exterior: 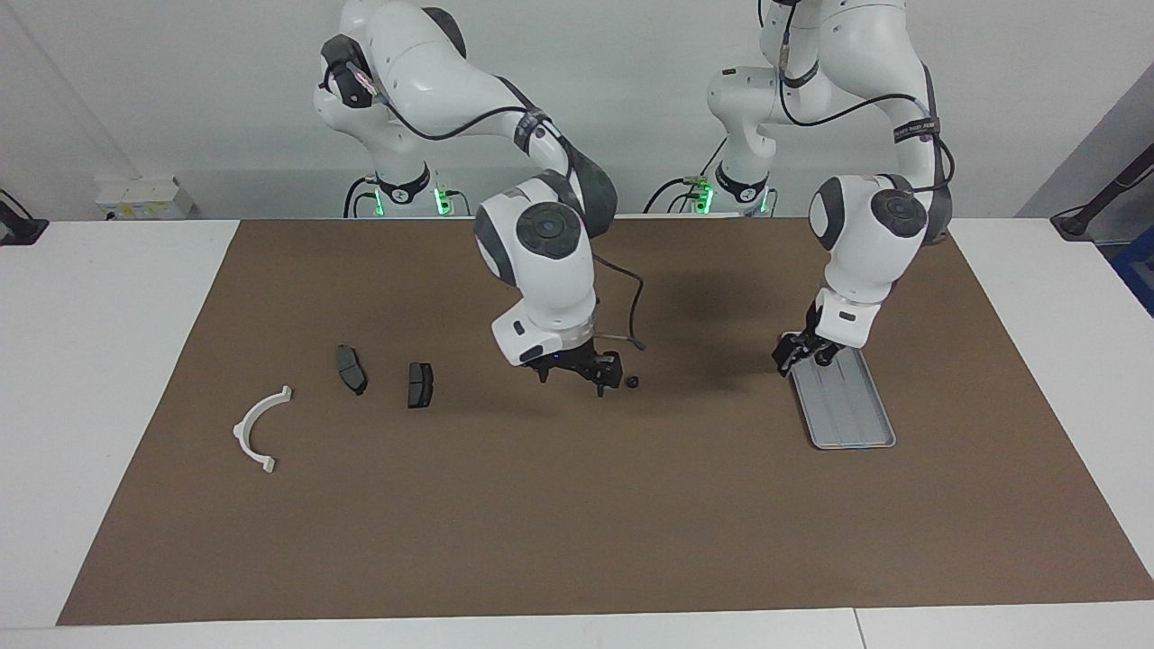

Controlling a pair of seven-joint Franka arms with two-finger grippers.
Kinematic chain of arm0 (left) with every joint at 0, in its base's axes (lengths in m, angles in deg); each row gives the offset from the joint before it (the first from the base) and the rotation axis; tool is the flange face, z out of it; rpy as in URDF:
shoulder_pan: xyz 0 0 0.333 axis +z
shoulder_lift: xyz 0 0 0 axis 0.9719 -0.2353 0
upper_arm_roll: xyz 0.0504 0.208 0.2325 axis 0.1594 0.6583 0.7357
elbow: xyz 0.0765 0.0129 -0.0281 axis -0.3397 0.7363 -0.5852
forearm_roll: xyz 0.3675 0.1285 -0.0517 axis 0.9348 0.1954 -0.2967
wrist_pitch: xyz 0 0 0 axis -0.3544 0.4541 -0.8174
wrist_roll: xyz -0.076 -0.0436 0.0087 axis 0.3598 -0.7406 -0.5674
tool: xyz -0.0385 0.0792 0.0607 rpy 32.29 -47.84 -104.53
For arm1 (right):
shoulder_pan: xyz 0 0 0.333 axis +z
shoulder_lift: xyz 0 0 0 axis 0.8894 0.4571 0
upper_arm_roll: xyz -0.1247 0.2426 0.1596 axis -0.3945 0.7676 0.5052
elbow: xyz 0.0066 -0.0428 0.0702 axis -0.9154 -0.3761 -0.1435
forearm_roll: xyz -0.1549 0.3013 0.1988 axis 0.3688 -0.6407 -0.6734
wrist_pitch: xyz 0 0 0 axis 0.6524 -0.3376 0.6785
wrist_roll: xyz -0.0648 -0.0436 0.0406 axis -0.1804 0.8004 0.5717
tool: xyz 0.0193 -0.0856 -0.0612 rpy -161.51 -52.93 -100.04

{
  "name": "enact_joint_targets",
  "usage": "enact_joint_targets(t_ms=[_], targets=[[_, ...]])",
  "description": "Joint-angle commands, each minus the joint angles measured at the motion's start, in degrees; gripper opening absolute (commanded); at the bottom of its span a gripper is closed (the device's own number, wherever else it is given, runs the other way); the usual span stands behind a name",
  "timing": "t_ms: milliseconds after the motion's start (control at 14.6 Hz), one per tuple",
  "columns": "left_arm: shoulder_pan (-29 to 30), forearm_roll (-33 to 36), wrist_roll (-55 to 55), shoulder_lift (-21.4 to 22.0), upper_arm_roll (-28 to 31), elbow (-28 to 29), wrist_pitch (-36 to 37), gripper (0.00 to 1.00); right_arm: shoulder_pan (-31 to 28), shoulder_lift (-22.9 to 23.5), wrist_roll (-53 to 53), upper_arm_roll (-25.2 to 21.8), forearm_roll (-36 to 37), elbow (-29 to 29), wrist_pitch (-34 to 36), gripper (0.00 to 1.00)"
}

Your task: Pick bearing gear from pile to tray

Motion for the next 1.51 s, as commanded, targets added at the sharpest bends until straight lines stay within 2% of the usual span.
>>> enact_joint_targets(t_ms=[0,137,274,343,617,822,959,1234,1302,1371,1439], targets=[[-8.0,0.3,11.2,-3.4,0.9,-6.4,4.3,1.00,-4.6,-4.6,9.8,0.6,0.7,-1.1,3.9,1.00],[-14.1,0.4,18.8,-6.7,0.9,-10.4,5.8,1.00,-9.4,-8.4,19.1,0.6,0.7,-1.1,6.8,1.00],[-19.9,0.6,27.1,-14.3,1.1,-17.6,6.9,1.00,-13.9,-12.0,27.0,0.6,0.1,-1.3,10.8,1.00],[-20.8,0.7,29.0,-16.6,1.0,-20.1,6.8,1.00,-15.9,-13.5,29.4,0.6,-0.2,-1.3,12.1,1.00],[-22.6,1.1,29.4,-16.7,1.0,-16.0,3.9,1.00,-20.9,-18.9,36.4,0.2,-0.3,-1.6,16.7,1.00],[-22.7,1.2,29.5,-16.6,1.0,-14.7,2.6,0.94,-22.7,-23.0,37.0,-0.4,0.1,-1.9,21.6,1.00],[-22.7,1.3,30.9,-16.8,1.0,-14.6,2.3,0.85,-23.5,-24.5,36.9,-1.5,0.5,-1.9,24.0,1.00],[-23.3,1.2,31.3,-17.0,1.0,-14.3,1.6,0.68,-24.8,-25.3,40.6,-3.5,0.7,-3.2,23.7,1.00],[-23.3,1.2,31.6,-17.1,1.0,-14.3,1.5,0.60,-25.3,-25.3,42.3,-4.3,0.6,-4.2,23.5,1.00],[-23.3,1.3,31.7,-17.1,1.0,-14.2,1.1,0.56,-25.4,-25.3,43.8,-4.9,0.6,-5.0,23.2,1.00],[-23.4,1.2,31.7,-17.2,1.0,-14.0,1.0,0.56,-25.5,-25.3,44.2,-5.0,0.7,-6.0,21.8,1.00]])
